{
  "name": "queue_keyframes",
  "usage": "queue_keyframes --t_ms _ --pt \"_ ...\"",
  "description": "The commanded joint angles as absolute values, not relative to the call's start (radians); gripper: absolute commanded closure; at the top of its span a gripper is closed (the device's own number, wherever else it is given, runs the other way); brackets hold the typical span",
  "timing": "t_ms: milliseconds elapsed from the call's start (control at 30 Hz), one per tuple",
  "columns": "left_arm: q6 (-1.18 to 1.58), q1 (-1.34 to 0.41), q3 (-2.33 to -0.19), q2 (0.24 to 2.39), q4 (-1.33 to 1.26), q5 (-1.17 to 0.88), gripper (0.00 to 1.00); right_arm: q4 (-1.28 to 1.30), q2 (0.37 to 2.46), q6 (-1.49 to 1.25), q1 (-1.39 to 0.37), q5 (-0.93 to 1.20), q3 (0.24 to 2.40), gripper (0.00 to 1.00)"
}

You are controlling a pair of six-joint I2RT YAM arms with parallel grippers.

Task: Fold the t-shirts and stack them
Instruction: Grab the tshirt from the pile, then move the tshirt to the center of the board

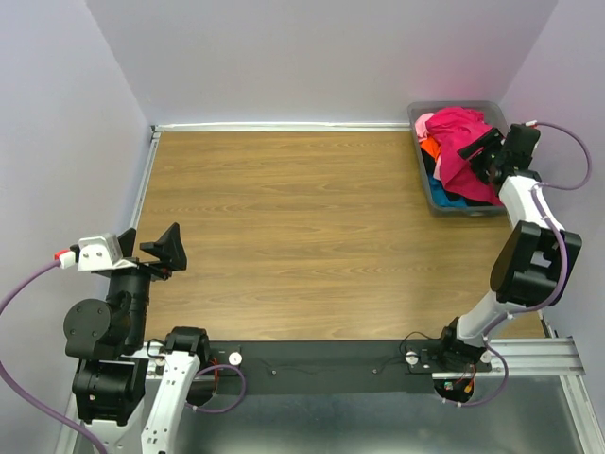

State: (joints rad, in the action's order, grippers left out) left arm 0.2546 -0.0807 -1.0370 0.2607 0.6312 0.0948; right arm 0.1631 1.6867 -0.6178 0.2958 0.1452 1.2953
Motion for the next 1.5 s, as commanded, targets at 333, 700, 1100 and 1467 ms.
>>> queue_keyframes --t_ms 333,700,1100,1467 --pt "0.27 -0.084 -1.028 0.287 0.621 0.078 0.09 0.063 1.773 -0.652 0.301 0.368 1.356 0.61" --pt "0.29 -0.086 -1.019 0.301 0.588 0.063 0.1 0.089 1.583 -0.604 0.299 0.452 1.351 0.99" --pt "0.373 -0.086 -0.965 0.327 0.523 -0.031 0.1 0.186 1.568 -0.595 -0.165 0.54 1.626 1.0" --pt "0.457 -0.086 -0.974 0.341 0.514 -0.077 0.1 0.218 1.839 -0.624 -0.589 0.653 2.126 0.99"
